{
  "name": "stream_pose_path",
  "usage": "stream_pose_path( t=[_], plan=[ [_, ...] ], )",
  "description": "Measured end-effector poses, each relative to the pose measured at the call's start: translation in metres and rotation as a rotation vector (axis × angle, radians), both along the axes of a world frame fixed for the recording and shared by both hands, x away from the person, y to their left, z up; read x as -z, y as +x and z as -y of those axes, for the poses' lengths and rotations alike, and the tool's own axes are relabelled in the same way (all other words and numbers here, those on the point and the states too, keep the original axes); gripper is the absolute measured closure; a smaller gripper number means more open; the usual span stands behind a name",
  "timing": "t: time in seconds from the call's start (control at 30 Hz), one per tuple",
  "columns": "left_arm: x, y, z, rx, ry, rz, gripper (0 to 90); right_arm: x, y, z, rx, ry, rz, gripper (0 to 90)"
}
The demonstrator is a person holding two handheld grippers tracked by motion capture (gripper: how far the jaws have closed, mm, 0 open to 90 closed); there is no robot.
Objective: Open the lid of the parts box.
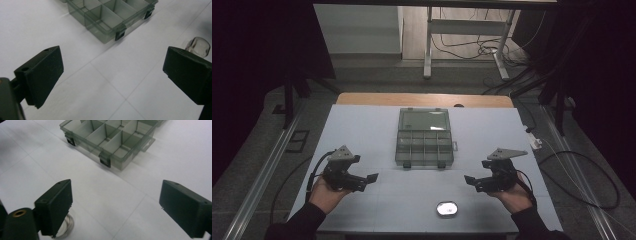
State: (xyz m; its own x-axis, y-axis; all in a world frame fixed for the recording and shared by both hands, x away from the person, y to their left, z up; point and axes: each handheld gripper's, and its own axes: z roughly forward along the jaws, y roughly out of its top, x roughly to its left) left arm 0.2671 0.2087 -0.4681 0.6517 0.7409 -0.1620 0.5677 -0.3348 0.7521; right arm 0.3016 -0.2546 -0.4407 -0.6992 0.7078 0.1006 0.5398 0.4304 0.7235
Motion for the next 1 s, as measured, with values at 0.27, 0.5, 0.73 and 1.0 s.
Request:
stream_pose_path(
  t=[0.27,0.5,0.73,1.0],
  plan=[
    [0.001,-0.027,-0.02,-0.048,-0.004,0.014,0.0,0.004,-0.02,0.01,0.008,-0.003,0.003,2.5],
    [0.0,-0.045,-0.03,-0.075,-0.002,0.042,0.0,0.009,-0.037,0.02,0.035,-0.004,0.003,0.0],
    [-0.001,-0.059,-0.036,-0.096,0.017,0.041,0.0,0.008,-0.051,0.03,0.071,0.021,0.001,0.0],
    [-0.001,-0.074,-0.044,-0.136,0.036,0.035,0.0,0.007,-0.066,0.043,0.11,0.045,-0.007,0.0]
  ],
)
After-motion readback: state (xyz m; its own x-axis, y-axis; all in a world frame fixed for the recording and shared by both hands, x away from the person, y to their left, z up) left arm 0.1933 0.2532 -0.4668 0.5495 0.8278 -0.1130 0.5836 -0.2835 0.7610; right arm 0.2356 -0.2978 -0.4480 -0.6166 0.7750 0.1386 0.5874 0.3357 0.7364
